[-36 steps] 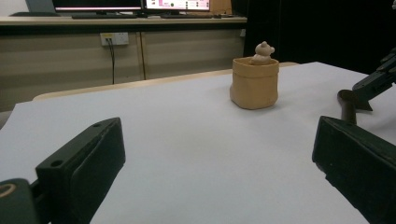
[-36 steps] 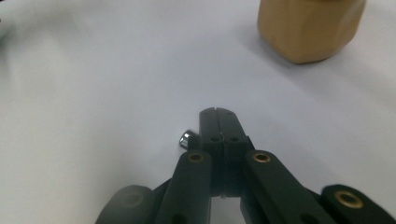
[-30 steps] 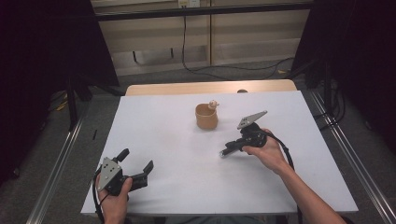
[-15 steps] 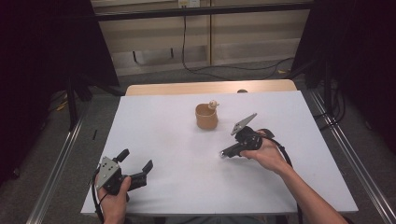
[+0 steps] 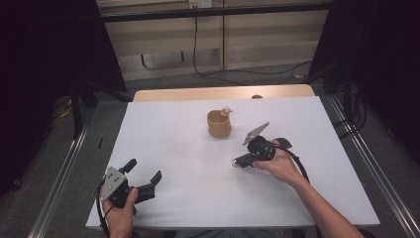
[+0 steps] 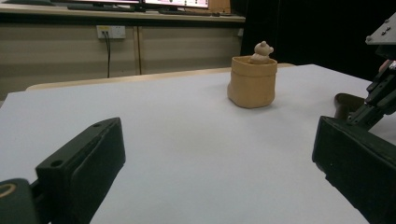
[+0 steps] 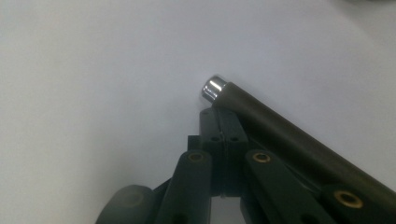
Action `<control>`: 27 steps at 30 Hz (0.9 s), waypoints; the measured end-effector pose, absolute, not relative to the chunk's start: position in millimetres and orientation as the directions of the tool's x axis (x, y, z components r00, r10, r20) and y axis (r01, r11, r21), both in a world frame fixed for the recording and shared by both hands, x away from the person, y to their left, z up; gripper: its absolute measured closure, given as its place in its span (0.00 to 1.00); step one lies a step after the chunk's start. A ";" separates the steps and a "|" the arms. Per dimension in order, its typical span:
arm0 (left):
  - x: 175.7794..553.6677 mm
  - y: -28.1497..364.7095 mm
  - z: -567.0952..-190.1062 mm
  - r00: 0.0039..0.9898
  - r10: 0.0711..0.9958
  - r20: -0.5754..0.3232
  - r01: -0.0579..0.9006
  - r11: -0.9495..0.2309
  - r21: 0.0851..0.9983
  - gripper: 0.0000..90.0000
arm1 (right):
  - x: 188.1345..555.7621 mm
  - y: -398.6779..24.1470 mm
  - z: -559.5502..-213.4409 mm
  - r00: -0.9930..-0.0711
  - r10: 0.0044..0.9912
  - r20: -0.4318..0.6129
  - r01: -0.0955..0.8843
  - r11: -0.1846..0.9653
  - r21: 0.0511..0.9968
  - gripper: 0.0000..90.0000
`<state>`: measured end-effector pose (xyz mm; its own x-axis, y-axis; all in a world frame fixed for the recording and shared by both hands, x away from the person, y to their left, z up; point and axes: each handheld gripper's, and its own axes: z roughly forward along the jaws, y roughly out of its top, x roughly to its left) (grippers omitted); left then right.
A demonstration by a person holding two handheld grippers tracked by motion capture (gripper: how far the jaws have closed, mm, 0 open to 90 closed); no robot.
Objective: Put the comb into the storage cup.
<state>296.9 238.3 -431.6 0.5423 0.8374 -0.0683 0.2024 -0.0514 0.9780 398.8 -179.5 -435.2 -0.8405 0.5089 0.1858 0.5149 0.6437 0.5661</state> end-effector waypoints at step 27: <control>296.6 237.4 -431.0 0.552 0.833 -0.034 0.182 -0.081 0.980 0.03 | 415.9 -177.4 -437.7 -0.806 0.564 0.180 0.547 0.593 0.591 1.00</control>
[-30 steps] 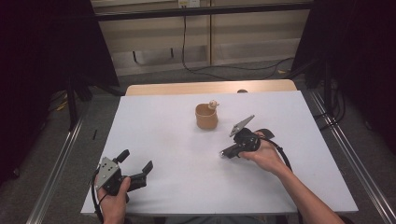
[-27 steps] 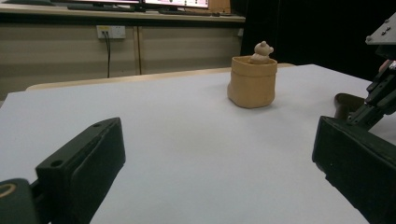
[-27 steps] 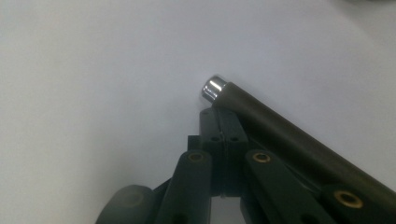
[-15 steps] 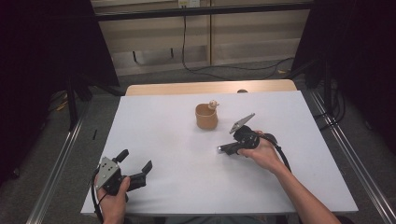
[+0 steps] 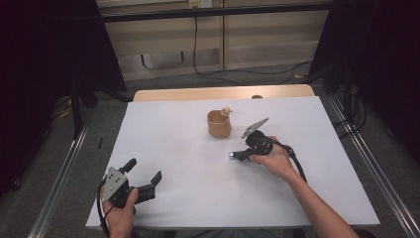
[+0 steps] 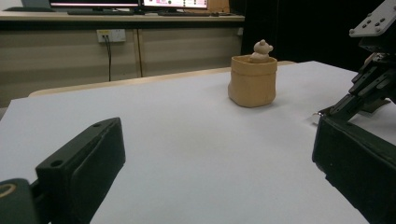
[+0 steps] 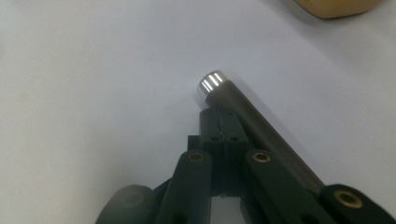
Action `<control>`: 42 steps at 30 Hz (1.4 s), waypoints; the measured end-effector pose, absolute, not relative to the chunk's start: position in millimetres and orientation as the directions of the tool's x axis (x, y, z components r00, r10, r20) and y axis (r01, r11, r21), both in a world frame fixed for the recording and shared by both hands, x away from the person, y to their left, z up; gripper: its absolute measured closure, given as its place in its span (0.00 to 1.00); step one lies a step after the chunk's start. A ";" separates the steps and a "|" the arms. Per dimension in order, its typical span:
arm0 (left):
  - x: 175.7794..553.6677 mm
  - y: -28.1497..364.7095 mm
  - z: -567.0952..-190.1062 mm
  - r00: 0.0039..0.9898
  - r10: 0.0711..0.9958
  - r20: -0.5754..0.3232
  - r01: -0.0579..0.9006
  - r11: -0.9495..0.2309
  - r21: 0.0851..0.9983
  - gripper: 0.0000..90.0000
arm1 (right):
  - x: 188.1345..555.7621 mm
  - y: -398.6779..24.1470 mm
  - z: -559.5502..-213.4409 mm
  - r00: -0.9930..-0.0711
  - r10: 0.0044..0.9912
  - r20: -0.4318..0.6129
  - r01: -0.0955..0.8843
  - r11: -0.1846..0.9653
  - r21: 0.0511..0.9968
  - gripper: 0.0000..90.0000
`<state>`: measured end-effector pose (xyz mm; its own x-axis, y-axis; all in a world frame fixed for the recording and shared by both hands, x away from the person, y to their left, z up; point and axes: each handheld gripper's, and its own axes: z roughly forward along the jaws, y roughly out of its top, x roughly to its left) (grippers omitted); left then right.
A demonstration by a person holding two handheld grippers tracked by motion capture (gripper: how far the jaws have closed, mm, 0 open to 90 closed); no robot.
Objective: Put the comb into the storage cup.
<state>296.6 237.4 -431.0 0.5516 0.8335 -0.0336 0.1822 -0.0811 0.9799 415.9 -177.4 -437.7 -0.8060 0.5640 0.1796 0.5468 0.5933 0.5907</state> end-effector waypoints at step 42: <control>298.5 236.3 -432.6 0.560 0.827 -0.040 0.195 -0.085 0.977 0.03 | 438.4 -174.6 -438.2 -0.747 0.641 0.176 0.597 0.533 0.600 1.00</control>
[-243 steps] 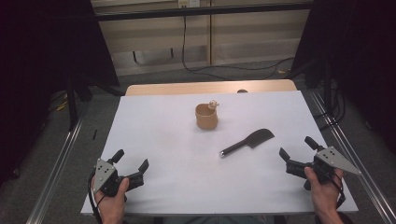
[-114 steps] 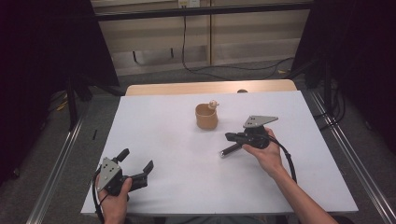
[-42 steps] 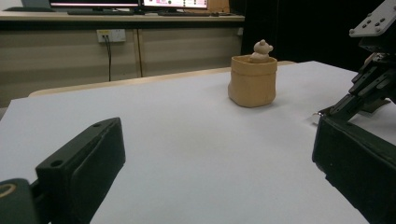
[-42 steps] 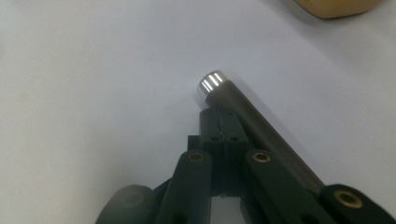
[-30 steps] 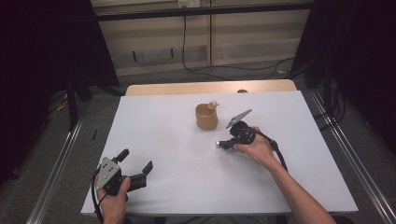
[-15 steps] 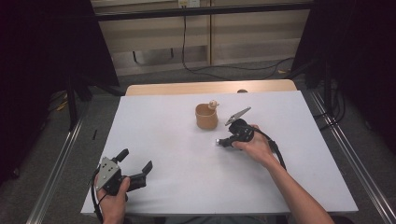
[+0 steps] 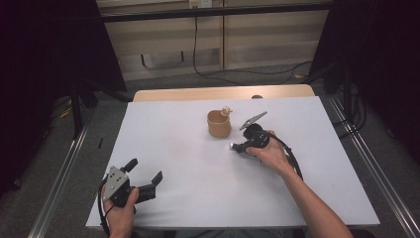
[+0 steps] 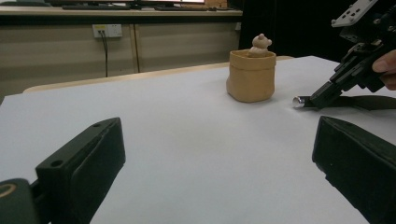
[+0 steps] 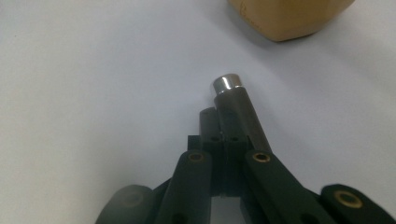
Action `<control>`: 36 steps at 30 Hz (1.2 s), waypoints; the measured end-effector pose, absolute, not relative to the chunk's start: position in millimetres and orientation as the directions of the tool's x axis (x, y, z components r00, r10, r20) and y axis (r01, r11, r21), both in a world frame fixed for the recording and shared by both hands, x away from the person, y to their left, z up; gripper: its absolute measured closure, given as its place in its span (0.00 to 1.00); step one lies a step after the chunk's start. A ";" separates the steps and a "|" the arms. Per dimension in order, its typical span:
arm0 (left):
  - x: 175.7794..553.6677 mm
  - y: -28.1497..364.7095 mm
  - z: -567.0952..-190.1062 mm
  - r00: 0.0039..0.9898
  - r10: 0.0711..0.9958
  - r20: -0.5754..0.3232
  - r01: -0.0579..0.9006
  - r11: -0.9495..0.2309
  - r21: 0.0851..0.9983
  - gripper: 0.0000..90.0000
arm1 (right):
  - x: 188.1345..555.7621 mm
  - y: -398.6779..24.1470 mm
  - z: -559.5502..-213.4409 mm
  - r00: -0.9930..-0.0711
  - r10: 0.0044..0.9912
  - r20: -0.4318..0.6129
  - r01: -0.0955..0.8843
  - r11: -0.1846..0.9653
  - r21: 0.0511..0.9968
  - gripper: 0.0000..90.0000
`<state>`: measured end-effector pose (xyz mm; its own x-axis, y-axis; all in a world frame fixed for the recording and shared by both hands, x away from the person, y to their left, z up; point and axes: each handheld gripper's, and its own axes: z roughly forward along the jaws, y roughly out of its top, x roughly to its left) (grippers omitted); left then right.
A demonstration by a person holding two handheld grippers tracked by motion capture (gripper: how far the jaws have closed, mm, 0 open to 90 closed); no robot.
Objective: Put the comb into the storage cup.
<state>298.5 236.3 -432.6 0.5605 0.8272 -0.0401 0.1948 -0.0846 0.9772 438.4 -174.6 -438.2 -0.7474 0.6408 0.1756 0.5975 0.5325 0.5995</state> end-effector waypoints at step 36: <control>297.6 238.0 -432.5 0.556 0.830 -0.039 0.194 -0.084 0.977 0.03 | 429.8 -188.3 -419.1 -0.774 0.601 0.201 0.555 0.491 0.671 0.62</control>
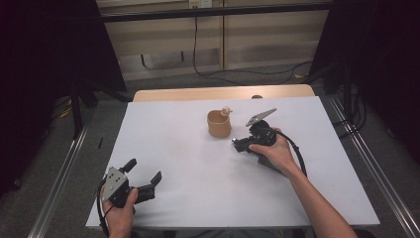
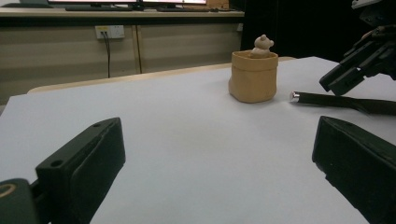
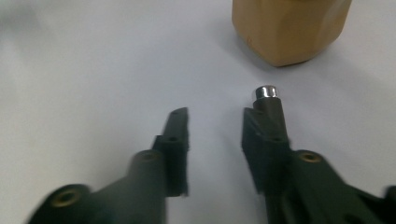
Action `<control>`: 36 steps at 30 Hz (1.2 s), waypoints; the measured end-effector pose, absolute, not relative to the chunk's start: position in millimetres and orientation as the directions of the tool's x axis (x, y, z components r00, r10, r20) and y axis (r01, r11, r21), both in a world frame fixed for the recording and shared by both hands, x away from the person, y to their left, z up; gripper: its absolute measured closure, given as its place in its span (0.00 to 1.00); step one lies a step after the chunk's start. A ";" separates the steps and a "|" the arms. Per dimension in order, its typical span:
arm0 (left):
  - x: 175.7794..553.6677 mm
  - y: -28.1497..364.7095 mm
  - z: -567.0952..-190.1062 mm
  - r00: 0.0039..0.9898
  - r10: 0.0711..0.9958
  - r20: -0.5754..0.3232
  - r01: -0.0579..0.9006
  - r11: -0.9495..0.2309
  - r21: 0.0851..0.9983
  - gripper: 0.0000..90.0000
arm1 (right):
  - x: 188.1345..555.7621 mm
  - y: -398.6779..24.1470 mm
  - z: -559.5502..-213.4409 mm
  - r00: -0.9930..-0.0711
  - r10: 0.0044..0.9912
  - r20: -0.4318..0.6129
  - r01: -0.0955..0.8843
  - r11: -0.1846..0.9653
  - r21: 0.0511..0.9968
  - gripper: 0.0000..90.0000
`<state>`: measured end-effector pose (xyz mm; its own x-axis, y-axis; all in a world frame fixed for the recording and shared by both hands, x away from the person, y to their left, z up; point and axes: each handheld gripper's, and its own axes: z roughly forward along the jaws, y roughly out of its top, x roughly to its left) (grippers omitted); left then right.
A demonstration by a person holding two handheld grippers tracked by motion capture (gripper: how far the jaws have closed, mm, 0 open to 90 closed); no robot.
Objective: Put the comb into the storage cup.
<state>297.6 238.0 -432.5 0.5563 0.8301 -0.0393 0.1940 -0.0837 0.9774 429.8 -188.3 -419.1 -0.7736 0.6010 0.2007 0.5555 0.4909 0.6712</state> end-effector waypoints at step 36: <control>298.5 236.6 -432.5 0.560 0.828 -0.029 0.193 -0.097 0.977 0.03 | 448.4 -214.4 -414.6 -0.773 0.599 0.211 0.613 0.619 0.490 0.12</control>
<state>298.5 236.6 -432.5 0.5604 0.8277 -0.0286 0.1925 -0.0966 0.9765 448.4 -214.4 -414.6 -0.7728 0.5986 0.2107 0.6134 0.6194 0.4901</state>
